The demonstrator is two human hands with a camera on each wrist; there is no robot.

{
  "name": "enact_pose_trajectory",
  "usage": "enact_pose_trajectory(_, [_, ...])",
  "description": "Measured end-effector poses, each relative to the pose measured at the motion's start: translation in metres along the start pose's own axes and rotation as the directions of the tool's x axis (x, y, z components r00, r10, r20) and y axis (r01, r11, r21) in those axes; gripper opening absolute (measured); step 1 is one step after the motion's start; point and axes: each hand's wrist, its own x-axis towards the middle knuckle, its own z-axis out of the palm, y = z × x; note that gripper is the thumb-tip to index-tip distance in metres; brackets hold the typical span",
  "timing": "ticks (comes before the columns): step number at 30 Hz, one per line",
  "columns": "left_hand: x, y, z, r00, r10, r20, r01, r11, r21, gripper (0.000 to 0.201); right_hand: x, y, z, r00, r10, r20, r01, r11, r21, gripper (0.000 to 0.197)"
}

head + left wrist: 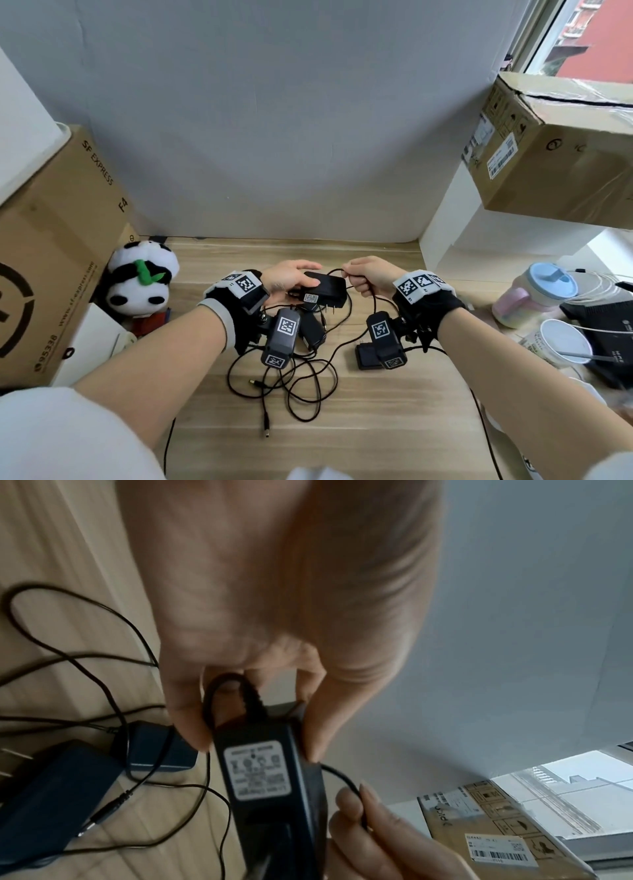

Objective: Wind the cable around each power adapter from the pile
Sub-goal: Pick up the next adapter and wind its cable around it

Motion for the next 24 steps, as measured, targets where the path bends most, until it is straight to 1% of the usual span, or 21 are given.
enact_pose_trajectory(4, [0.014, -0.004, -0.001, 0.985, 0.017, -0.172, -0.010, 0.999, 0.043, 0.020, 0.001, -0.002, 0.005, 0.998, -0.064, -0.009, 0.064, 0.998, 0.001, 0.026])
enact_pose_trajectory(7, [0.023, -0.009, -0.003, 0.969, 0.014, -0.248, -0.004, 0.999, 0.040, 0.016, 0.002, -0.002, 0.006, 0.994, -0.104, -0.035, 0.104, 0.994, 0.017, 0.026])
enact_pose_trajectory(9, [0.025, -0.011, -0.003, 0.964, 0.027, -0.263, -0.011, 0.998, 0.061, 0.017, 0.001, -0.003, 0.007, 0.989, -0.138, -0.058, 0.140, 0.990, 0.028, 0.026])
enact_pose_trajectory(13, [0.028, -0.016, -0.007, 0.962, 0.045, -0.269, -0.006, 0.990, 0.144, 0.031, -0.003, -0.004, 0.006, 0.981, -0.175, -0.086, 0.179, 0.983, 0.040, 0.027])
enact_pose_trajectory(15, [0.025, -0.018, -0.008, 0.969, 0.062, -0.238, -0.030, 0.991, 0.133, 0.025, -0.004, -0.005, 0.003, 0.978, -0.165, -0.130, 0.170, 0.985, 0.027, 0.028])
enact_pose_trajectory(16, [0.023, -0.019, -0.009, 0.976, 0.072, -0.204, -0.055, 0.994, 0.091, 0.021, -0.003, -0.004, 0.000, 0.974, -0.141, -0.176, 0.144, 0.990, 0.006, 0.028])
enact_pose_trajectory(18, [0.015, -0.019, -0.009, 0.987, 0.104, -0.127, -0.117, 0.988, -0.104, 0.015, 0.000, -0.002, -0.005, 0.951, -0.061, -0.303, 0.036, 0.995, -0.089, 0.029])
enact_pose_trajectory(20, [0.010, -0.018, -0.011, 0.983, 0.135, -0.122, -0.166, 0.941, -0.294, 0.012, 0.000, 0.002, -0.010, 0.914, 0.011, -0.405, -0.113, 0.967, -0.228, 0.026])
enact_pose_trajectory(21, [0.011, -0.017, -0.013, 0.979, 0.133, -0.156, -0.181, 0.918, -0.353, 0.014, -0.001, 0.006, -0.012, 0.912, 0.046, -0.409, -0.176, 0.942, -0.286, 0.022])
enact_pose_trajectory(22, [0.011, -0.015, -0.015, 0.973, 0.124, -0.195, -0.195, 0.891, -0.409, 0.017, -0.002, 0.010, -0.012, 0.922, 0.090, -0.376, -0.225, 0.916, -0.332, 0.021])
enact_pose_trajectory(23, [0.011, -0.014, -0.017, 0.965, 0.104, -0.242, -0.205, 0.873, -0.443, 0.020, -0.004, 0.014, -0.012, 0.938, 0.133, -0.320, -0.253, 0.894, -0.370, 0.021])
enact_pose_trajectory(24, [0.011, -0.012, -0.018, 0.957, 0.086, -0.276, -0.213, 0.854, -0.474, 0.018, -0.005, 0.017, -0.010, 0.952, 0.166, -0.257, -0.260, 0.881, -0.396, 0.021])
